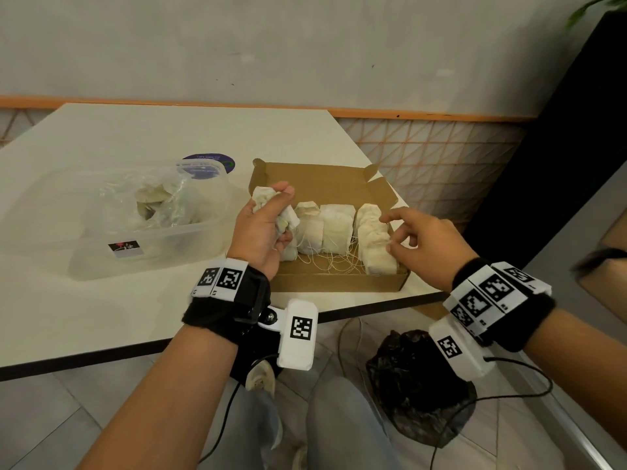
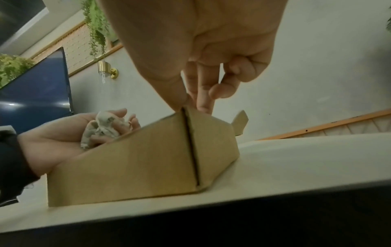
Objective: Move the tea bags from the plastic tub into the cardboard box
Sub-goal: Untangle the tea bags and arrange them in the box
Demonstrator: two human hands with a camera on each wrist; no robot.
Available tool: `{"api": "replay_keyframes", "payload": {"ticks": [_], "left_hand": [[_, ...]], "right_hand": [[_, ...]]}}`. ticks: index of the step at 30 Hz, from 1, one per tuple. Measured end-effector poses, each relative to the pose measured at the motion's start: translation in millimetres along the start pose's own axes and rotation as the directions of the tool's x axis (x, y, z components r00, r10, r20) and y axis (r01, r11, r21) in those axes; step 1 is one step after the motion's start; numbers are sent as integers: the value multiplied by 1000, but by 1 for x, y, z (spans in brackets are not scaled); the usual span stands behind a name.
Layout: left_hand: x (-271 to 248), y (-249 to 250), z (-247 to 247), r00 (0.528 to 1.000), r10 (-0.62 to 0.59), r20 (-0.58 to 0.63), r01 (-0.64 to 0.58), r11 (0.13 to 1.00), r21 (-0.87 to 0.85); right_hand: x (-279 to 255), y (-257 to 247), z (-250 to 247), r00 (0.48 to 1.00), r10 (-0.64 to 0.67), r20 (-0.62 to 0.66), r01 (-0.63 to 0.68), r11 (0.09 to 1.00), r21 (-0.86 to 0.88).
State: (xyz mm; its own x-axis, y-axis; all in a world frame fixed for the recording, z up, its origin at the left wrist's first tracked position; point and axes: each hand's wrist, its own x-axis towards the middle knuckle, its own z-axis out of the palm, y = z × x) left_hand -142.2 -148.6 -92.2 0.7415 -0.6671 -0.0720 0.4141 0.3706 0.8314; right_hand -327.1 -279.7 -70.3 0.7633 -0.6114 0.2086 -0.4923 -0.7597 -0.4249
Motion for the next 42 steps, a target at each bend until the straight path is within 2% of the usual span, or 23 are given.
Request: {"api": "replay_keyframes", "payload": {"ticks": [8,14,18,21,25,28,32,36,42], "left_hand": [[1,-1,0,1000,-14,-12,14,1000,14],[2,-1,-1,1000,-11,10,10,1000,16],[2,-1,-1,1000,-19,23,18,999,27],[3,-1,-1,999,-16,33,15,1000,28],[1,-1,0,995,-11,95,3,996,87],[-2,-2,1,990,-9,138,-11,990,144],[-7,-4,6,973,-44,228,-17,966,258],[-7,-9,6,958,-52,280,-39,950,309],[-6,-11,4,974,-39,222,-44,933,357]], "right_hand": [[11,-13,-8,970,-4,243,66,967,-247],[23,-21,-18,965,-11,263,69,975,-213],[26,-22,-22,927,31,373,78,959,-273],[25,-29,-19,913,43,407,88,951,-298],[29,-35,-15,926,-1,377,82,976,-200],[37,-37,-21,935,-13,354,-3,999,45],[44,-46,-23,961,-10,275,-75,952,297],[48,-59,-16,976,-43,214,-29,946,323],[52,-67,-10,980,-94,178,34,949,315]]}}
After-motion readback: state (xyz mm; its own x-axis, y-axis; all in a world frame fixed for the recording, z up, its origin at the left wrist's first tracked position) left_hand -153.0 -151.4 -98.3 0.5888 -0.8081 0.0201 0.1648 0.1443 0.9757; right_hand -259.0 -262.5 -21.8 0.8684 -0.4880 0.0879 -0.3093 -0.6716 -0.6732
